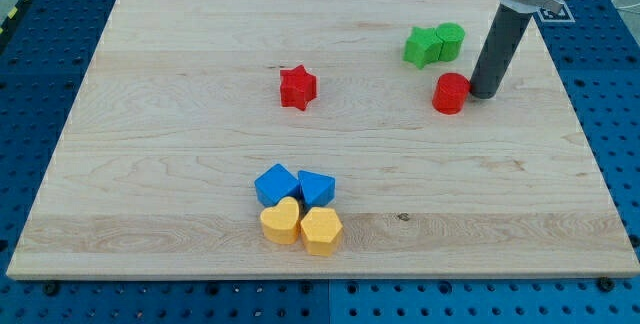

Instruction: Push red circle towards red star

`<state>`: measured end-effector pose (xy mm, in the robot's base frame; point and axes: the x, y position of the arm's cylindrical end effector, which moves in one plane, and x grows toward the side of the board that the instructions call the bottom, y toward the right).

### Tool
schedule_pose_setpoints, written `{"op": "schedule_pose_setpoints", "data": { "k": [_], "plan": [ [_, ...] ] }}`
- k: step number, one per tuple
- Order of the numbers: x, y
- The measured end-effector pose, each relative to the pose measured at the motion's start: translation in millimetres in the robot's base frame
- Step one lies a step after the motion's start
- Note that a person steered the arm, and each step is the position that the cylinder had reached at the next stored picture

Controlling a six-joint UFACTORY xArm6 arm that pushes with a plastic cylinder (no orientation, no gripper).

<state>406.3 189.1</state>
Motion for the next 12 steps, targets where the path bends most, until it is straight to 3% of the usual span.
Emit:
{"op": "schedule_pose_setpoints", "data": {
  "k": [4,8,10,12],
  "plan": [
    [21.5,-22.9],
    [17.7,-107.3],
    [-18.4,-81.5],
    [2.0,-102.1]
  ]
}}
